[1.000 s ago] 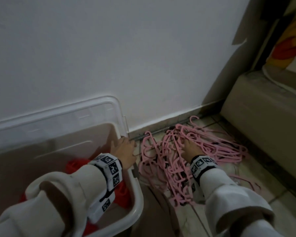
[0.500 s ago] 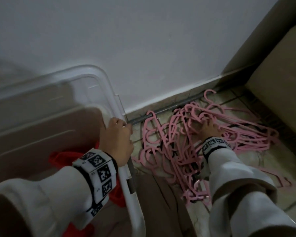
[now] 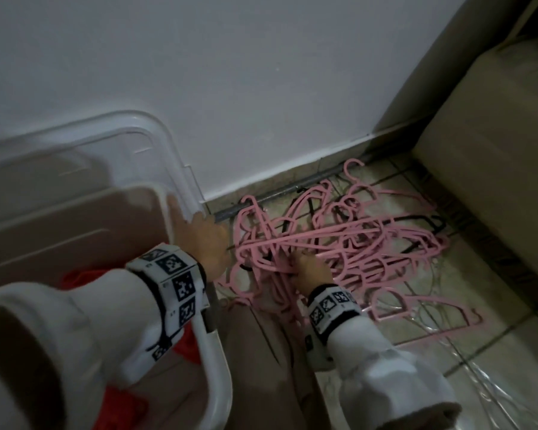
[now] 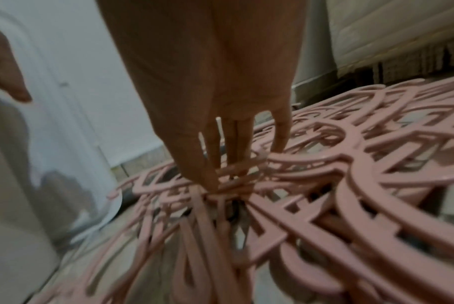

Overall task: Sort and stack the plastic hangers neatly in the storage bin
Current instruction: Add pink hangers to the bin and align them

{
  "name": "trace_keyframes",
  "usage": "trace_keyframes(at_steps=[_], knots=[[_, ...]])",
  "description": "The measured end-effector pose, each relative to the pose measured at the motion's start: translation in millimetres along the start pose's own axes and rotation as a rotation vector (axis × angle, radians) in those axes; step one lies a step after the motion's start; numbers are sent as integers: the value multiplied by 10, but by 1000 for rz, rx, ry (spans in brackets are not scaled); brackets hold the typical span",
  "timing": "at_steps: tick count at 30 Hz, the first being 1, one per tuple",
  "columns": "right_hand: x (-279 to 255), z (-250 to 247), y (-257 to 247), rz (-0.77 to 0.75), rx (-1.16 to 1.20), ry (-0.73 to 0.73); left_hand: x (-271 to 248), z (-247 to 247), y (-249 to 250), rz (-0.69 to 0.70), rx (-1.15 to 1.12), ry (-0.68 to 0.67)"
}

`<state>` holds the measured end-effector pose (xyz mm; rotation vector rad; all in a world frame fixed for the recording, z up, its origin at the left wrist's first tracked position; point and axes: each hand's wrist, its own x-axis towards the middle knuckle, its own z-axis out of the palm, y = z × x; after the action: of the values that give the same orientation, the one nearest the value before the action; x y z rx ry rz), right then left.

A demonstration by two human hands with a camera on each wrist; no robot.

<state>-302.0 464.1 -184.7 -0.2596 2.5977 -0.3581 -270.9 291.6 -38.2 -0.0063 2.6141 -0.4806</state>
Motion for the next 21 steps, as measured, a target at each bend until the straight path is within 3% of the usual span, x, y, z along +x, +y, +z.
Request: trace_keyframes(at_steps=[3,5,8,11,15,18,21], knots=[[-60,-192,237,8,62,266,121,-128,223,158,-11,9],[-85,-303,492,149,126,373,208,-208,326,290,100,-16],[-77,-337,939,447,271,320,269,-324,336,381,192,-110],[-134,-248,1267,653,420,311,283,-435,316,433,281,-201],[-206,-63,1402,869,484,300,538,-483,529,470,163,-385],[-167,140,1455,985,746,240,876,-428,865,463,92,-281],[-292,208,1481,1093,1003,352,1103,-300,1205,414,-102,-238]])
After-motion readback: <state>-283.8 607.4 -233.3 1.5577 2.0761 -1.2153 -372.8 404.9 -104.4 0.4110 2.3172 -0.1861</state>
